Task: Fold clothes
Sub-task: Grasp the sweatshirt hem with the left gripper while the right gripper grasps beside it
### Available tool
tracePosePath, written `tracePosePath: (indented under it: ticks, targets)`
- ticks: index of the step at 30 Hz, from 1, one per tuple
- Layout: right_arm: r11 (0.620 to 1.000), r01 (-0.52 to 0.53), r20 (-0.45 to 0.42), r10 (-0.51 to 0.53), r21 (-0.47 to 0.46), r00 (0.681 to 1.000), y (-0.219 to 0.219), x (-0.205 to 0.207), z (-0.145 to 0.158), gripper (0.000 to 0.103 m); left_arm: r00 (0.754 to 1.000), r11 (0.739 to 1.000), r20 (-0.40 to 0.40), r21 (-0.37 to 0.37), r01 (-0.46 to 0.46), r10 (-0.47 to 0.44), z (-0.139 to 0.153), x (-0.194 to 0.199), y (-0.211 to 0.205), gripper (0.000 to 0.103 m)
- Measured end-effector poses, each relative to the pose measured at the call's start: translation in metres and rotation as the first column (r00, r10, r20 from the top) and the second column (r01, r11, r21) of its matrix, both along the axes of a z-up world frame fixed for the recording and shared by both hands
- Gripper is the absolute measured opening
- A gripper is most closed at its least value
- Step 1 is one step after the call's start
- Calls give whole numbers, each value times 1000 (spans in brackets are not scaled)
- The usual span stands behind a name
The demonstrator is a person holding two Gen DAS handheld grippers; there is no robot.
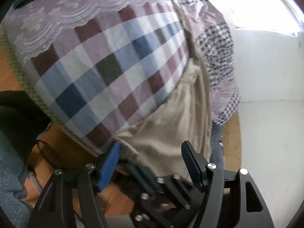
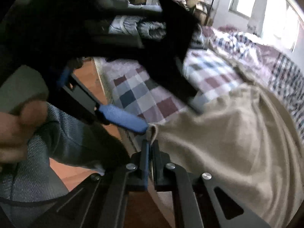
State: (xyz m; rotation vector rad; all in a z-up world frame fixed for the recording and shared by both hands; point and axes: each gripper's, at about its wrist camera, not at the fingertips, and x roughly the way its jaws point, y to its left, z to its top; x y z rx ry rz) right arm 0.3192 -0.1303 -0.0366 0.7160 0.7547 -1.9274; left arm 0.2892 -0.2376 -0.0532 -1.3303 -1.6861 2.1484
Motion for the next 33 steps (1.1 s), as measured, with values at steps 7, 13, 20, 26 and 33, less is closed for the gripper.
tracePosePath:
  ticks: [7, 13, 20, 26, 33]
  targets:
    - [998, -62, -129, 66, 29, 989, -1, 23, 4, 1, 999, 1000, 36, -27, 15, -14, 0, 1, 3, 62]
    - [996, -82, -203, 89, 42, 975, -6, 30, 9, 1, 998, 998, 56, -53, 34, -31, 4, 7, 3, 41]
    - [996, -76, -239, 85, 47, 967, 2, 50, 19, 4, 1000, 997, 19, -75, 26, -25, 14, 14, 2, 3]
    - [998, 35, -306, -16, 57, 952, 22, 50, 26, 34, 998, 997, -58, -73, 30, -35, 30, 22, 3, 3]
    - [987, 153, -405, -122, 46, 906, 40, 52, 36, 45, 982, 998, -180, -45, 48, -56, 68, 39, 3, 2]
